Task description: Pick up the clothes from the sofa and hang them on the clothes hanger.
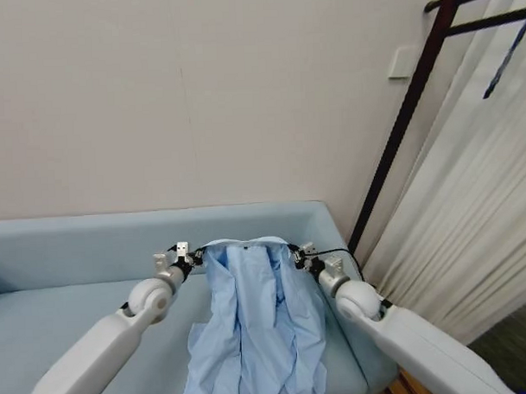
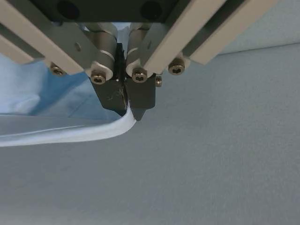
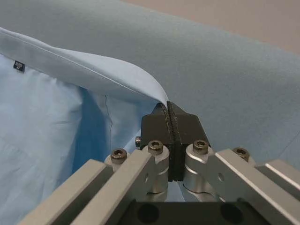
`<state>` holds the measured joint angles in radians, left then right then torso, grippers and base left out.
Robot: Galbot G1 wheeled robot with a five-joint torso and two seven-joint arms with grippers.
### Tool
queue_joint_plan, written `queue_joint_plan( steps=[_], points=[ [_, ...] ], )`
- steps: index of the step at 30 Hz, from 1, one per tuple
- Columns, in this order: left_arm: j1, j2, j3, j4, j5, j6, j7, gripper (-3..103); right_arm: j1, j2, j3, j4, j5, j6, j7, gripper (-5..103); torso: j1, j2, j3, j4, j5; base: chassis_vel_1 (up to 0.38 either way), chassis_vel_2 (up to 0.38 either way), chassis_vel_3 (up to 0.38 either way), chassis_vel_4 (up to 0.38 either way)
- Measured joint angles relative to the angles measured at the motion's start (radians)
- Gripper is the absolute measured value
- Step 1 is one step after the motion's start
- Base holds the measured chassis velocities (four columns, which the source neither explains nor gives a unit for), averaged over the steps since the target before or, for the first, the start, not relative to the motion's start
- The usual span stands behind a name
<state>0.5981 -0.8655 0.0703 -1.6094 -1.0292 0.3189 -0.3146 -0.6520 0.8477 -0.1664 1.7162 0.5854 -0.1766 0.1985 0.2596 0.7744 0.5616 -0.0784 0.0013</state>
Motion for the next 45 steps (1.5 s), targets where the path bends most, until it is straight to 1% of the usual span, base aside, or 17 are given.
queue_joint_plan(
  steps=[7, 14, 15, 20, 22, 24, 26, 30, 31, 33, 34, 36, 38, 40, 42, 43, 45],
  points=[
    [-0.165, -0.168, 0.137, 0.305, 0.098, -0.051, 0.034, 0, 0.079, 0.145, -0.032, -0.254, -0.11, 0.061, -0.024, 2, 0.0, 0.0, 0.0, 0.0006, 0.0002, 0.0, 0.0, 0.0, 0.0],
    [-0.272, -0.315, 0.226, 0.501, 0.147, -0.088, 0.05, 0, 0.132, 0.235, -0.038, -0.458, -0.22, 0.118, -0.036, 0, 0.0, 0.0, 0.0, 0.0001, 0.0003, 0.0, 0.0, 0.0, 0.0],
    [-0.289, -0.345, 0.237, 0.542, 0.162, -0.089, 0.051, -2, 0.141, 0.246, -0.038, -0.484, -0.227, 0.119, -0.045, 5, 0.0, 0.0, 0.0, -0.0002, 0.0004, 0.0, 0.0, 0.0, 0.0],
    [-0.303, -0.4, 0.235, 0.619, 0.198, -0.064, 0.037, 17, 0.152, 0.255, -0.026, -0.518, -0.177, 0.074, -0.094, 27, 0.0, 0.0, 0.0, 0.0008, 0.0005, 0.0, 0.0, 0.0, 0.0],
    [-0.293, -0.395, 0.23, 0.604, 0.2, -0.049, 0.035, 23, 0.149, 0.24, -0.019, -0.498, -0.14, 0.037, -0.116, 27, 0.0, 0.0, 0.0, 0.0009, 0.0005, 0.0, 0.0, 0.0, 0.0],
    [-0.264, -0.372, 0.222, 0.563, 0.203, -0.026, 0.033, 33, 0.138, 0.206, -0.011, -0.465, -0.092, 0.004, -0.13, 37, 0.0, 0.0, 0.0, 0.0006, -0.0001, 0.0, 0.0, 0.0, 0.0],
    [-0.247, -0.358, 0.214, 0.539, 0.203, -0.016, 0.033, 33, 0.13, 0.191, -0.006, -0.45, -0.08, 0.002, -0.13, 42, 0.0, 0.0, 0.0, 0.0005, 0.0002, 0.0, 0.0, 0.0, 0.0],
    [-0.137, -0.248, 0.127, 0.377, 0.198, 0.021, 0.033, 55, 0.067, 0.1, 0.051, -0.327, -0.018, -0.016, -0.113, 65, 0.0, 0.0, 0.0, 0.0005, 0.0002, 0.0, 0.0, 0.0, 0.0],
    [-0.137, -0.248, 0.127, 0.377, 0.198, 0.021, 0.033, 55, 0.067, 0.1, 0.051, -0.327, -0.018, -0.016, -0.113, 65, 0.0, 0.0, 0.0, 0.0005, 0.0002, 0.0, 0.0, 0.0, 0.0],
    [-0.051, -0.171, 0.055, 0.267, 0.195, 0.021, 0.039, 66, 0.0, 0.033, 0.106, -0.212, 0.027, -0.03, -0.099, 70, 0.0, 0.0, 0.0, 0.0008, -0.0003, 0.0, 0.0, 0.0, 0.0],
    [-0.051, -0.171, 0.055, 0.267, 0.195, 0.021, 0.039, 66, 0.0, 0.033, 0.106, -0.212, 0.027, -0.03, -0.099, 70, 0.0, 0.0, 0.0, 0.0008, -0.0003, 0.0, 0.0, 0.0, 0.0],
    [0.04, -0.105, -0.011, 0.157, 0.186, 0.021, 0.064, 76, -0.074, -0.027, 0.153, -0.107, 0.059, -0.047, -0.089, 80, 0.0, 0.0, -0.001, 0.0006, 0.0001, 0.0, 0.0, 0.0, 0.0],
    [0.088, -0.077, -0.043, 0.105, 0.173, 0.021, 0.071, 76, -0.108, -0.05, 0.168, -0.061, 0.071, -0.05, -0.078, 86, -0.001, 0.0, -0.001, 0.0005, 0.0001, 0.0, 0.0, 0.0, 0.0],
    [0.193, -0.037, -0.11, 0.007, 0.103, 0.022, 0.072, 88, -0.164, -0.078, 0.194, 0.015, 0.097, -0.057, -0.049, 96, -0.001, 0.0, -0.001, 0.0001, 0.0, 0.0, 0.0, 0.0, 0.0],
    [0.274, -0.021, -0.159, -0.047, 0.024, 0.024, 0.073, 97, -0.207, -0.091, 0.215, 0.087, 0.132, -0.07, -0.019, 99, -0.001, 0.0, -0.001, 0.0005, 0.0, 0.0, 0.0, 0.0, 0.0],
    [0.274, -0.021, -0.159, -0.047, 0.024, 0.024, 0.073, 97, -0.207, -0.091, 0.215, 0.087, 0.132, -0.07, -0.019, 99, -0.001, 0.0, -0.001, 0.0005, 0.0, 0.0, 0.0, 0.0, 0.0],
    [0.325, -0.024, -0.19, -0.062, -0.077, 0.023, 0.081, 99, -0.242, -0.095, 0.231, 0.151, 0.16, -0.082, 0.016, 100, -0.001, 0.0, -0.001, 0.0013, 0.0001, 0.0, 0.0, 0.0, 0.0]
  ],
)
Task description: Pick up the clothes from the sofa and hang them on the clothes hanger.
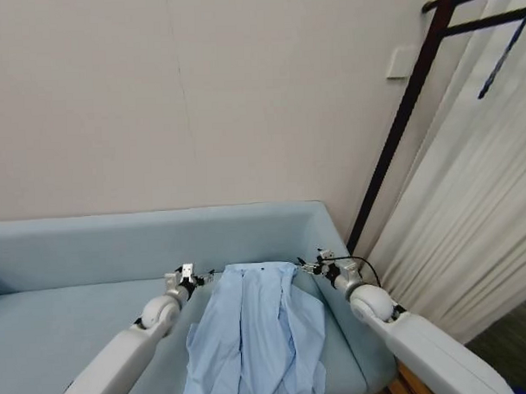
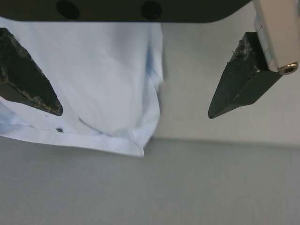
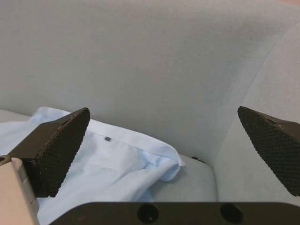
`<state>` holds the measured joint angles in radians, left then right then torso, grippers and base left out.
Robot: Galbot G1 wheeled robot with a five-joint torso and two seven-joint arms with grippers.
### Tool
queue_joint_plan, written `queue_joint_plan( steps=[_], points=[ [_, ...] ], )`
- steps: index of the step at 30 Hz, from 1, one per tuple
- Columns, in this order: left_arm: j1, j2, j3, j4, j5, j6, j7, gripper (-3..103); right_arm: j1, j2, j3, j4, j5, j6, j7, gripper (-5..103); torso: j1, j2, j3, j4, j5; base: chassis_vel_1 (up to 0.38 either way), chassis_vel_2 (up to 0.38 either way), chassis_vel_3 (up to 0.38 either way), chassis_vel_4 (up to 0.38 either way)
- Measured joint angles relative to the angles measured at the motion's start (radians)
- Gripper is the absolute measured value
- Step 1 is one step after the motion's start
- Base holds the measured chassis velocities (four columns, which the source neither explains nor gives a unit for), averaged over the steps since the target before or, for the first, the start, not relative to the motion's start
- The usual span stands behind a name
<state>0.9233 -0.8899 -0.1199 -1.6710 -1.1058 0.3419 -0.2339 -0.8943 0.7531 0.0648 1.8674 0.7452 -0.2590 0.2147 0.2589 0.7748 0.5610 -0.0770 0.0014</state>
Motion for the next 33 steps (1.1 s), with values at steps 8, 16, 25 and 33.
queue_joint_plan(
  steps=[8, 16, 25, 33],
  points=[
    [0.014, -0.088, -0.077, 0.176, -0.23, -0.026, 0.226, 81, -0.064, -0.01, 0.007, 0.09, 0.017, -0.022, 0.06, 100, 0.0, 0.0, 0.0, -0.0014, -0.0002, 0.0, 0.0, 0.0, 0.0],
    [0.041, -0.082, -0.131, 0.327, -0.27, -0.013, 0.399, 66, -0.078, -0.031, 0.006, 0.066, 0.01, -0.022, 0.061, 100, 0.0, 0.0, 0.0, -0.0005, -0.0001, 0.0, 0.0, 0.0, 0.0],
    [-0.036, -0.12, -0.089, 0.494, -0.23, 0.033, 0.457, 78, -0.066, -0.017, -0.013, 0.013, -0.006, -0.022, 0.035, 100, 0.001, 0.0, 0.0, -0.0013, -0.0001, 0.0, 0.0, 0.0, 0.0],
    [-0.073, -0.158, -0.066, 0.543, -0.198, 0.042, 0.471, 79, -0.064, -0.008, -0.018, -0.026, -0.022, -0.019, 0.021, 100, 0.0, 0.0, 0.0, -0.0006, 0.0005, 0.0, 0.0, 0.0, 0.0]
  ],
)
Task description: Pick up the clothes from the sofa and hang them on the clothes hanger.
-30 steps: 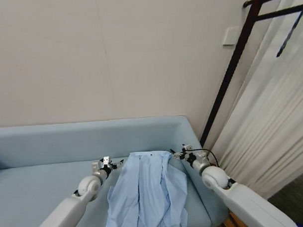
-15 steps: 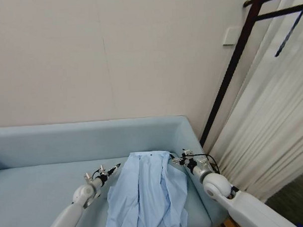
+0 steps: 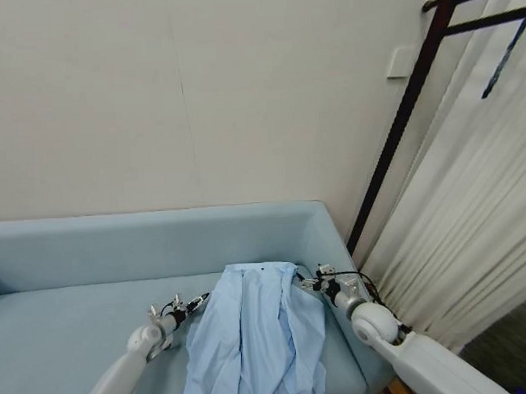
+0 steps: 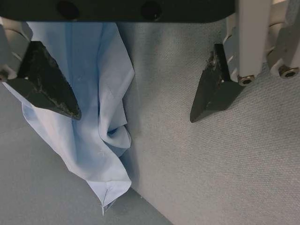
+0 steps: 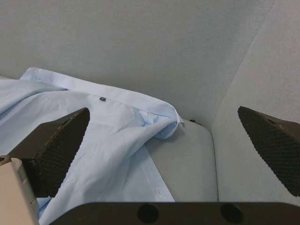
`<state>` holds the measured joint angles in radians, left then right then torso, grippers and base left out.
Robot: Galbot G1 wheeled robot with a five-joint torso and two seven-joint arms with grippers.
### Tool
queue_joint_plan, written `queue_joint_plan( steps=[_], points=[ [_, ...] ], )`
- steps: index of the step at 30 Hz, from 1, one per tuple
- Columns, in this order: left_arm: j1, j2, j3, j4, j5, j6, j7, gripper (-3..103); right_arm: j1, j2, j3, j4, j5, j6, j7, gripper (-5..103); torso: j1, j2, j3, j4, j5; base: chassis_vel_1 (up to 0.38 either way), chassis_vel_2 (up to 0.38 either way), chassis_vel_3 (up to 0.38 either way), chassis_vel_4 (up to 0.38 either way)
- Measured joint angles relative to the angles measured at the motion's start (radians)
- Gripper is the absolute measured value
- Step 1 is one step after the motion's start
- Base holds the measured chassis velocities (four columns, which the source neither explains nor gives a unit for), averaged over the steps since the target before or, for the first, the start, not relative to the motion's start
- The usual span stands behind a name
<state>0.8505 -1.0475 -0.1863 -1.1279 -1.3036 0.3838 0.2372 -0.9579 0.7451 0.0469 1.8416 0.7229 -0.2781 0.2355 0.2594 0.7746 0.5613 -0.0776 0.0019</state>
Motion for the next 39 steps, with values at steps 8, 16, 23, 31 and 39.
queue_joint_plan(
  steps=[8, 16, 23, 31, 39],
  points=[
    [-0.051, -0.061, 0.011, 0.059, 0.029, 0.006, -0.014, 78, 0.002, 0.003, -0.005, -0.012, -0.005, 0.007, -0.005, 100, 0.0, 0.0, 0.0, 0.0002, -0.0001, 0.0, 0.0, 0.0, 0.0],
    [-0.073, -0.107, 0.016, 0.088, 0.066, 0.018, -0.053, 67, 0.004, 0.007, -0.02, -0.016, -0.011, 0.012, -0.008, 100, 0.0, 0.0, 0.0, 0.0, 0.0001, 0.0, 0.0, 0.0, 0.0],
    [-0.074, -0.113, 0.016, 0.107, 0.073, 0.019, -0.058, 52, 0.012, 0.008, -0.038, -0.017, -0.012, 0.016, -0.008, 100, 0.0, 0.0, 0.0, -0.0003, -0.0001, 0.0, 0.0, 0.0, 0.0],
    [-0.076, -0.118, 0.018, 0.117, 0.077, 0.02, -0.058, 25, 0.021, 0.016, -0.06, -0.018, -0.02, 0.019, -0.009, 100, 0.0, 0.0, 0.0, -0.0002, -0.0005, 0.0, 0.0, 0.0, 0.0],
    [-0.07, -0.117, 0.019, 0.098, 0.095, 0.021, -0.06, 11, 0.014, 0.016, -0.06, -0.017, -0.039, 0.024, -0.015, 100, 0.0, 0.0, 0.0, -0.0006, -0.001, 0.0, 0.0, 0.0, 0.0]
  ],
)
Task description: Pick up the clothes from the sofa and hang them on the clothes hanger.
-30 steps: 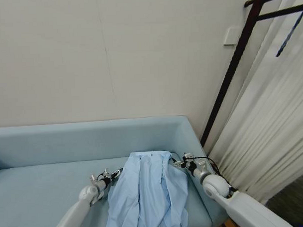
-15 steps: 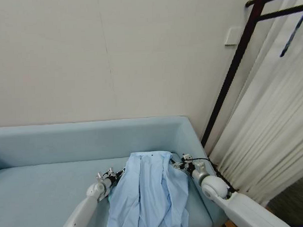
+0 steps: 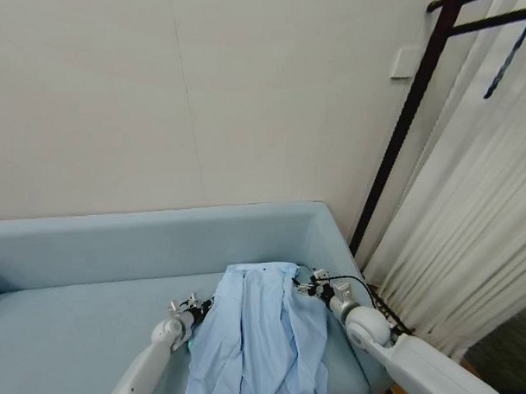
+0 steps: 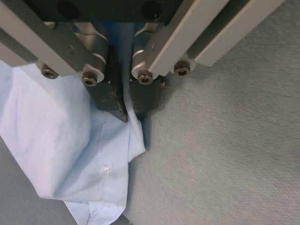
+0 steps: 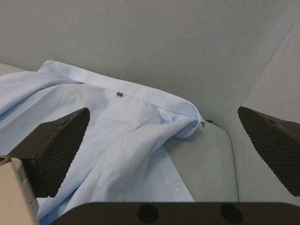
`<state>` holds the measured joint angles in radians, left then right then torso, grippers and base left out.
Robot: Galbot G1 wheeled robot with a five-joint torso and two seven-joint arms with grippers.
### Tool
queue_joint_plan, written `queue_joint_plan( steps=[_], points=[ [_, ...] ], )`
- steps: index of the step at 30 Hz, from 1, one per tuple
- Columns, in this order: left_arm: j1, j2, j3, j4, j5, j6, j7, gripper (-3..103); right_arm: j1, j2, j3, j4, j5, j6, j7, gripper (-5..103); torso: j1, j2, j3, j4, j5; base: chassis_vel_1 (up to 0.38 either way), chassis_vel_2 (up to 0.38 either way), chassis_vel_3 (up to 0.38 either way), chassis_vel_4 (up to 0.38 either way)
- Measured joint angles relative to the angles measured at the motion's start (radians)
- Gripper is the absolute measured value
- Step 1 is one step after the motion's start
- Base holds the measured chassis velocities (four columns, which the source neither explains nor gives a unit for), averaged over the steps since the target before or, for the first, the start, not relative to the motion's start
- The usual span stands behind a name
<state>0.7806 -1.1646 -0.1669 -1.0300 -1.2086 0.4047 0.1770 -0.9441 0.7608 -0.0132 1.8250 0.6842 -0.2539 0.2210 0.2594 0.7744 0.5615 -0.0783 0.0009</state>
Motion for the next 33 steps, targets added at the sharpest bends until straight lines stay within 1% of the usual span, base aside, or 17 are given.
queue_joint_plan(
  steps=[4, 6, 8, 9, 14, 15, 19, 21, 23, 26, 27, 28, 29, 30, 31, 32, 33],
  points=[
    [0.01, 0.014, 0.0, -0.038, 0.005, 0.002, -0.015, 7, -0.005, 0.001, 0.001, 0.005, -0.005, 0.002, -0.001, 100, 0.0, 0.0, 0.0, -0.0004, -0.0004, 0.0, 0.0, 0.0, 0.0],
    [0.025, 0.04, -0.007, -0.094, 0.009, 0.006, -0.033, 4, -0.006, 0.002, 0.002, 0.009, -0.006, 0.003, -0.001, 100, 0.0, 0.0, 0.0, -0.0006, -0.0008, 0.0, 0.0, 0.0, 0.0],
    [0.04, 0.08, -0.019, -0.159, 0.009, 0.006, -0.047, 3, -0.004, 0.002, 0.004, 0.009, -0.006, 0.003, -0.001, 100, 0.0, 0.0, 0.0, -0.0004, 0.0, 0.0, 0.0, 0.0, 0.0],
    [0.04, 0.08, -0.019, -0.159, 0.009, 0.006, -0.047, 3, -0.004, 0.002, 0.004, 0.009, -0.006, 0.003, -0.001, 100, 0.0, 0.0, 0.0, -0.0004, 0.0, 0.0, 0.0, 0.0, 0.0],
    [0.08, 0.226, -0.036, -0.307, 0.022, -0.008, -0.069, 1, 0.003, 0.001, 0.012, 0.008, -0.006, 0.006, -0.01, 100, 0.0, 0.0, 0.0, 0.0006, 0.0003, 0.0, 0.0, 0.0, 0.0],
    [0.08, 0.226, -0.036, -0.307, 0.022, -0.008, -0.069, 1, 0.003, 0.001, 0.012, 0.008, -0.006, 0.006, -0.01, 100, 0.0, 0.0, 0.0, 0.0006, 0.0003, 0.0, 0.0, 0.0, 0.0],
    [0.101, 0.323, -0.037, -0.38, 0.059, -0.018, -0.068, 1, -0.012, 0.001, 0.032, 0.01, -0.007, 0.009, -0.023, 100, 0.0, 0.0, 0.0, 0.0005, 0.0, 0.0, 0.0, 0.0, 0.0],
    [0.104, 0.336, -0.037, -0.389, 0.07, -0.02, -0.068, 1, -0.016, 0.001, 0.038, 0.011, -0.008, 0.009, -0.025, 100, 0.0, 0.0, 0.0, 0.0004, 0.0003, 0.0, 0.0, 0.0, 0.0],
    [0.113, 0.37, -0.033, -0.398, 0.138, -0.036, -0.055, 1, -0.029, 0.005, 0.055, 0.017, -0.01, 0.01, -0.028, 100, 0.0, 0.0, 0.0, 0.0001, 0.0004, 0.0, 0.0, 0.0, 0.0],
    [0.113, 0.376, -0.022, -0.342, 0.263, -0.063, -0.026, 1, -0.036, 0.007, 0.064, 0.021, -0.011, 0.013, -0.034, 100, 0.0, 0.0, 0.0, 0.0004, 0.0005, 0.0, 0.0, 0.0, 0.0],
    [0.113, 0.376, -0.022, -0.342, 0.263, -0.063, -0.026, 1, -0.036, 0.007, 0.064, 0.021, -0.011, 0.013, -0.034, 100, 0.0, 0.0, 0.0, 0.0004, 0.0005, 0.0, 0.0, 0.0, 0.0],
    [0.112, 0.368, -0.016, -0.314, 0.321, -0.072, -0.01, 1, -0.038, 0.007, 0.066, 0.022, -0.011, 0.013, -0.035, 100, 0.0, 0.0, 0.0, 0.0005, 0.0005, 0.0, 0.0, 0.0, 0.0],
    [0.11, 0.353, -0.008, -0.281, 0.385, -0.083, 0.02, -2, -0.039, 0.006, 0.068, 0.023, -0.011, 0.013, -0.037, 100, 0.0, 0.0, 0.0, 0.0006, 0.0004, 0.0, 0.0, 0.0, 0.0],
    [0.11, 0.339, -0.001, -0.259, 0.44, -0.094, 0.049, 0, -0.039, 0.005, 0.069, 0.026, -0.009, 0.013, -0.038, 100, 0.0, 0.0, 0.0, 0.0006, 0.0002, 0.0, 0.0, 0.0, 0.0],
    [0.11, 0.339, -0.001, -0.259, 0.44, -0.094, 0.049, 0, -0.039, 0.005, 0.069, 0.026, -0.009, 0.013, -0.038, 100, 0.0, 0.0, 0.0, 0.0006, 0.0002, 0.0, 0.0, 0.0, 0.0],
    [0.11, 0.323, 0.005, -0.24, 0.502, -0.101, 0.075, 3, -0.039, 0.003, 0.071, 0.031, -0.006, 0.013, -0.039, 100, 0.0, 0.0, 0.0, 0.0006, 0.0001, 0.0, 0.0, 0.0, 0.0],
    [0.11, 0.309, 0.008, -0.23, 0.547, -0.106, 0.086, 8, -0.039, 0.001, 0.073, 0.037, -0.002, 0.013, -0.039, 100, 0.0, 0.0, 0.0, 0.0005, 0.0003, 0.0, 0.0, 0.0, 0.0]
  ],
)
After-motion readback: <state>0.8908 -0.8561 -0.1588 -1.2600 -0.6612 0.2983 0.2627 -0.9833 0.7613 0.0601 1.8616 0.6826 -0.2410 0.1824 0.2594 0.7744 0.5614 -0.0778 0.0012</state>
